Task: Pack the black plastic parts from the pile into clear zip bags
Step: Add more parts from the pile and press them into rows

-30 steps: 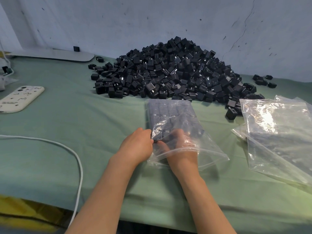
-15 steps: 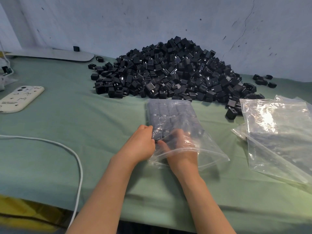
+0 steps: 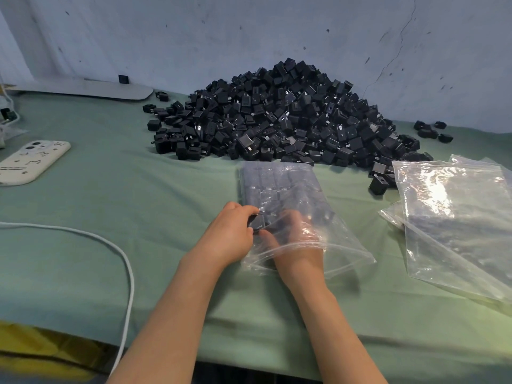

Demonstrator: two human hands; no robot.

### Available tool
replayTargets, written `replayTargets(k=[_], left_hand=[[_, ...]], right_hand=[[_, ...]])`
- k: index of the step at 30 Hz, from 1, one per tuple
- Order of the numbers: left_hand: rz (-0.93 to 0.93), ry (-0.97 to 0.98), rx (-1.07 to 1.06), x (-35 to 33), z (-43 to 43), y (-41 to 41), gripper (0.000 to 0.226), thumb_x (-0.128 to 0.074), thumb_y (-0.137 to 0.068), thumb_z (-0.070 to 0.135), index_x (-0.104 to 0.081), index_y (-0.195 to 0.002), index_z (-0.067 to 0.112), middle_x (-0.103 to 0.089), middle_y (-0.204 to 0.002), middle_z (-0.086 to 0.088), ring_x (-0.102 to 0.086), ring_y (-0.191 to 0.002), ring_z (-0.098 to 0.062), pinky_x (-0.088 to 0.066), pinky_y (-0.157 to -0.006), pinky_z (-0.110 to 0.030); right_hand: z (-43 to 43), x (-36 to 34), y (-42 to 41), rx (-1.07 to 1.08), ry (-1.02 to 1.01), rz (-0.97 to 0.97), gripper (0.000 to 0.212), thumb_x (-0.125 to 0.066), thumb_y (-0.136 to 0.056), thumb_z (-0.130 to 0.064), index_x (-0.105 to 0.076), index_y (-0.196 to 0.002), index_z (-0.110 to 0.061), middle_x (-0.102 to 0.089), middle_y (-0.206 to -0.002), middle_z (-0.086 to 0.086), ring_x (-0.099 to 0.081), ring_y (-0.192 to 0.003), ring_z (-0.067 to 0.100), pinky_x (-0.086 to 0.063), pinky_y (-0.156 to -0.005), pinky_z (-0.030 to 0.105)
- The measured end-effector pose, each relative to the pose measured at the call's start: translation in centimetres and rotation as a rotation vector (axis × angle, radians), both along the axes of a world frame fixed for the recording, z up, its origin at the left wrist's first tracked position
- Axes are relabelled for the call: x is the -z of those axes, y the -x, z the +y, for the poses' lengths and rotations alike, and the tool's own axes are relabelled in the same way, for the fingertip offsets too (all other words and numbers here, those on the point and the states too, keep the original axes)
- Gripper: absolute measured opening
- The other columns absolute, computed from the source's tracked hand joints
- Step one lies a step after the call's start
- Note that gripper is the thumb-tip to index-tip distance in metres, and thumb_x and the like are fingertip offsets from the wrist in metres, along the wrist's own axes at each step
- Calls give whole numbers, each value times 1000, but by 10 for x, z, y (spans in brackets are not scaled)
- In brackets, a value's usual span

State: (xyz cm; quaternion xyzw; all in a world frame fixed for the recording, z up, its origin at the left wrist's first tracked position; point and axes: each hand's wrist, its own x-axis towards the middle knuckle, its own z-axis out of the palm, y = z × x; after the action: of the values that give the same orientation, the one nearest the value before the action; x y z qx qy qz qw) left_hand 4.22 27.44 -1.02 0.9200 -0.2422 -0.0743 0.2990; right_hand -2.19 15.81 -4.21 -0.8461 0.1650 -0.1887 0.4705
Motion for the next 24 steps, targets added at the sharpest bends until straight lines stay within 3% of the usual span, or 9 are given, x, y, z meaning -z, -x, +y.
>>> replayTargets(k=[5, 12, 16, 21, 24], left_hand=[[-16, -21, 3, 0, 0, 0, 43, -49, -95, 13, -47, -137, 24, -43, -128, -4, -53, -108, -22, -39, -99, -30], [-20, -45, 11, 0, 1, -1, 44, -48, -95, 14, -46, -138, 24, -44, -131, -7, -53, -112, -25, -39, -101, -32], [-26, -35, 13, 0, 1, -1, 43, -48, -95, 13, -48, -137, 24, -45, -129, -6, -54, -110, -25, -40, -101, -32], [-36, -30, 15, 2, 1, -1, 42, -49, -94, 12, -50, -135, 25, -46, -128, -6, -55, -107, -25, -41, -100, -34], [-40, -33, 16, 2, 0, -1, 42, -49, -94, 13, -50, -134, 25, -47, -127, -6, -56, -106, -25, -41, -100, -35]], right_hand=[[1, 0, 2, 6, 10, -22, 24, -75, -77, -30, -54, -88, -28, -60, -98, -4, -62, -80, 12, -53, -78, 39], [-1, 0, 5, -10, 45, -54, 12, -66, -84, -18, -61, -90, -26, -58, -101, 1, -62, -86, 21, -51, -82, 44], [-3, -1, 4, -22, 60, -24, 19, -61, -82, -8, -65, -94, -22, -60, -100, 4, -61, -89, 27, -51, -81, 47], [-6, -1, -4, 1, 118, 62, 15, -60, -83, -15, -62, -96, -22, -63, -101, 4, -60, -92, 27, -50, -84, 43], [-4, -1, -2, 30, 205, 95, 15, -63, -83, -15, -58, -94, -23, -61, -97, -1, -58, -87, 18, -49, -78, 33]])
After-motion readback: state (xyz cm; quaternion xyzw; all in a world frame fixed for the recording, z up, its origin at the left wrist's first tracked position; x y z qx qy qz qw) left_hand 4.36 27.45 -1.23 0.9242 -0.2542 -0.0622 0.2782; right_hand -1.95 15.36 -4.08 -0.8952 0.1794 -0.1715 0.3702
